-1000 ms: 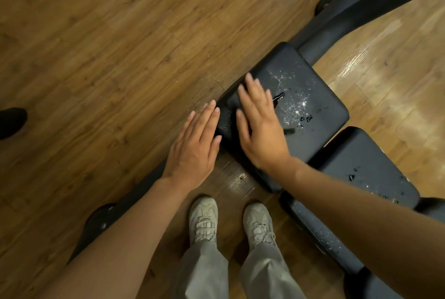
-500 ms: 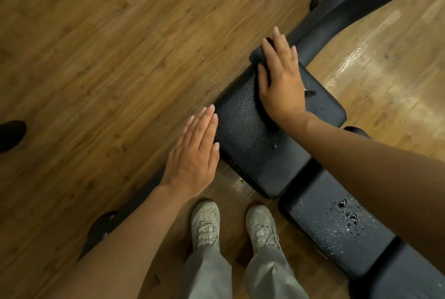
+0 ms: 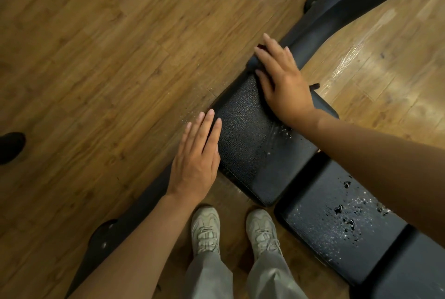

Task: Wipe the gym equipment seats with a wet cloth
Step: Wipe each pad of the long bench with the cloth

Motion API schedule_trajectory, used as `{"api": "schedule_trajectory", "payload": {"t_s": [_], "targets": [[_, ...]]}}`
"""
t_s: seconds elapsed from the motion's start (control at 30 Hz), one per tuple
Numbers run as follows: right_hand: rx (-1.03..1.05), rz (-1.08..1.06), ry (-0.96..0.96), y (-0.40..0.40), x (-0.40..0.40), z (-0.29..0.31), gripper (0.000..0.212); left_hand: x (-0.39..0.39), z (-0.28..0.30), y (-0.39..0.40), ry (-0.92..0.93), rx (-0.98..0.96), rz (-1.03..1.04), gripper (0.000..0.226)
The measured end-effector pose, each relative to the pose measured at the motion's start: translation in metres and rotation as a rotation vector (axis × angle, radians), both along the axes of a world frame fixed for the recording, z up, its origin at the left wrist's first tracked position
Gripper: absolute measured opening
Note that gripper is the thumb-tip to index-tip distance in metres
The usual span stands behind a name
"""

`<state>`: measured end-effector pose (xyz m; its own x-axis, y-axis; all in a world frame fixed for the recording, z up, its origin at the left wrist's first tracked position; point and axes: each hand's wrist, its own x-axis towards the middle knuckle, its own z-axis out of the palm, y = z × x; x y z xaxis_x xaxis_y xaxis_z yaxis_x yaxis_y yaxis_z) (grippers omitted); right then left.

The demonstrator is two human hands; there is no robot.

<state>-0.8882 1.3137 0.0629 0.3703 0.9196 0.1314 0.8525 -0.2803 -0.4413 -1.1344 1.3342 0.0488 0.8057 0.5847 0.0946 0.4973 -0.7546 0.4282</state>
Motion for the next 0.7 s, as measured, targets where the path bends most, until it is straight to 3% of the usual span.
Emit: {"api": "schedule_trajectory", "payload": {"t_s": [0.2,0.27,0.4,0.47,0.7], "targets": [[0.054,-0.230,0.075,0.005,-0.020,-0.003,0.041,0.000,0.001,0.002,0.010,0.013,-0.044,0.045],[0.045,-0.099,0.066,-0.009,-0.037,-0.003,0.041,-0.002,0.003,0.003,0.014,-0.007,-0.047,0.045],[0.010,0.368,0.001,-0.052,-0.054,-0.001,0.040,0.000,0.006,0.002,0.044,-0.028,-0.038,0.047],[-0.001,0.419,-0.032,-0.052,-0.040,-0.002,0.040,0.002,0.008,-0.001,0.053,-0.038,-0.016,0.048],[0.012,0.005,-0.020,-0.022,0.006,-0.002,0.041,0.009,0.010,-0.010,0.124,0.006,0.032,0.051]]}}
